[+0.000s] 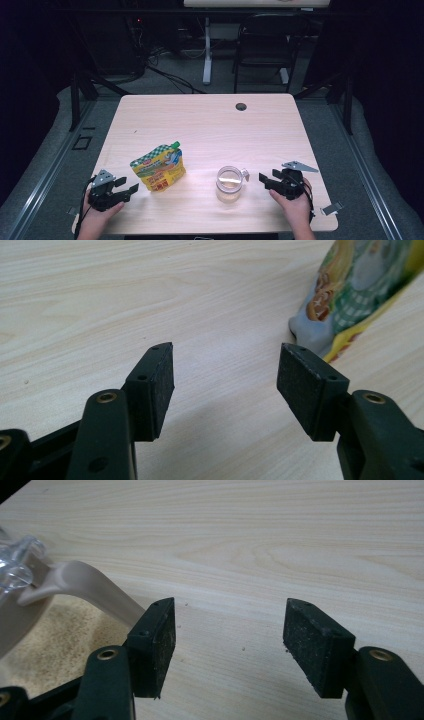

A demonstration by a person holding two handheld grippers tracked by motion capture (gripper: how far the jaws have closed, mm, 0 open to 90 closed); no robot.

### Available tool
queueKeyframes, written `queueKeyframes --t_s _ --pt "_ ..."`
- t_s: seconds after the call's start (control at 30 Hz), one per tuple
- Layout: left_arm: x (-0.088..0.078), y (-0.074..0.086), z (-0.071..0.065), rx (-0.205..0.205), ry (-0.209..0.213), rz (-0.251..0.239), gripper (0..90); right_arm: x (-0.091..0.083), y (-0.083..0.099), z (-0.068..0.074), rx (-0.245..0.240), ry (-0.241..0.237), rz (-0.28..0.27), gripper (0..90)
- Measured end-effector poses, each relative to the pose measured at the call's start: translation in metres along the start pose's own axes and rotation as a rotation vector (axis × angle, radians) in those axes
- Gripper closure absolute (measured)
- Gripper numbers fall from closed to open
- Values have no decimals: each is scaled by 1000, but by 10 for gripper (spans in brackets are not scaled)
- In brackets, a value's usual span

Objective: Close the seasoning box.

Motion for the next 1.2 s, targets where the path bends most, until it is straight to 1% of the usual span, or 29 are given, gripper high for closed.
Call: queueKeyframes --t_s 0.07,0.17,0.27,0.4,0.43,0.6,0.67,0.8,0.9,1.2 --pt "1 -1 1 -18 -8 -2 398 2 1 -1 8 6 1 378" --pt "2 -1 2 -27 -36 4 398 2 1 -3 19 9 -2 380" --pt "2 -1 4 -22 -53 6 397 3 1 -3 23 12 -6 380" --pt "2 -1 6 -36 -58 4 396 4 1 -4 16 14 2 381" --pt "2 -1 6 -41 -60 9 396 4 1 -4 17 15 4 381" --pt "2 -2 8 -48 -67 6 395 6 2 -4 16 12 9 381" --pt "2 -1 8 -57 -66 1 395 7 2 -3 15 12 10 381" --pt "1 -2 10 -61 -71 1 395 7 2 -3 17 14 6 381" --pt "1 -2 10 -65 -70 -8 395 7 2 -3 16 11 9 381" --pt "2 -2 11 -68 -76 2 393 7 2 -3 12 11 10 381"
Point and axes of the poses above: each handheld gripper's, and its own axes: x roughly forward along the jaws, y roughly out of its underside, z roughly to its left, the point moved 2 cm from there along x, roughly forward along the jaws, and after that the axes turned 10 degrees about -x, right-handed, at the moved point
